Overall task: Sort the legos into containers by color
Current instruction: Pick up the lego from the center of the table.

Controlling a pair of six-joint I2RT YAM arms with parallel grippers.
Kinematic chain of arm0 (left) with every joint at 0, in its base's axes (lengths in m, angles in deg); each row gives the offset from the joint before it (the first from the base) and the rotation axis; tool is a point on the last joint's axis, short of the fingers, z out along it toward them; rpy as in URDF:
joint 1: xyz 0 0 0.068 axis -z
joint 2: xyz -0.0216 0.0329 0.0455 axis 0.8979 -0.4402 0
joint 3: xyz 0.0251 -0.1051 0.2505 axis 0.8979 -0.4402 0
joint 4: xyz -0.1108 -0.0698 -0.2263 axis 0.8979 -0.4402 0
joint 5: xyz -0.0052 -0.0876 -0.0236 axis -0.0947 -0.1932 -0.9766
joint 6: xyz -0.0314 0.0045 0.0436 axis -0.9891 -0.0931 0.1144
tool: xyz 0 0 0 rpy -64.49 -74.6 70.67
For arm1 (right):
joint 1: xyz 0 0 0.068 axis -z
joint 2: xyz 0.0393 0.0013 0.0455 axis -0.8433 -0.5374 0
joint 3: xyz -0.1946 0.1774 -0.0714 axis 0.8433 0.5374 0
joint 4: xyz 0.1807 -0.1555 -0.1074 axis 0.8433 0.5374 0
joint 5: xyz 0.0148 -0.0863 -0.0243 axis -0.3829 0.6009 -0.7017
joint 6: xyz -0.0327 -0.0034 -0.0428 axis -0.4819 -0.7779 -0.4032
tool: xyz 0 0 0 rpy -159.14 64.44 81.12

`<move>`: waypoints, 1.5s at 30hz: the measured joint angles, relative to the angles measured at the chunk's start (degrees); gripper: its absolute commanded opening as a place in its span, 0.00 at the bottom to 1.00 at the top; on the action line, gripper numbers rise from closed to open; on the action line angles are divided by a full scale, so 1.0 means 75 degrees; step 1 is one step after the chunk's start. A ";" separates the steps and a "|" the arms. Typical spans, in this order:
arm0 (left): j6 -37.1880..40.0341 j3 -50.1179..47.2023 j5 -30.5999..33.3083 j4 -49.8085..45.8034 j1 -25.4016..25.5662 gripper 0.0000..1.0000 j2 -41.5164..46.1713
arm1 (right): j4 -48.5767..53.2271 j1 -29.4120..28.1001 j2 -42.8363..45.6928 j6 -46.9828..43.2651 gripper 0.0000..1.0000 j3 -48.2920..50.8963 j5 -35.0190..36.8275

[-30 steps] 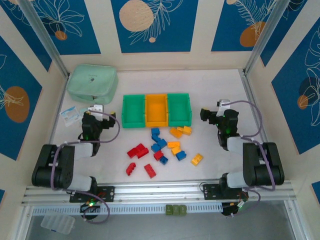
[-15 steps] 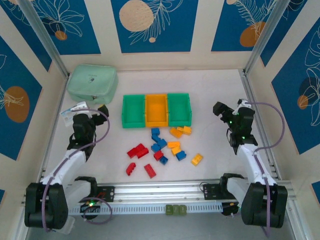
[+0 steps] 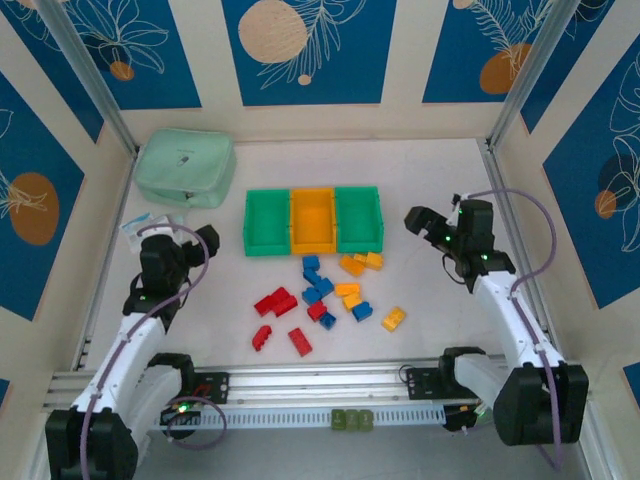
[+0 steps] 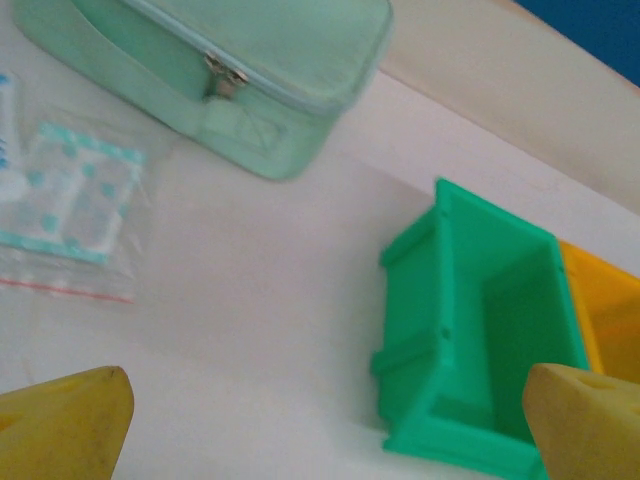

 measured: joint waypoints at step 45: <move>-0.0560 0.0962 -0.0650 0.0629 0.4001 0.99 -0.2556 | 0.0067 -0.2602 -0.4028 0.0863 0.64 -0.0653 0.1268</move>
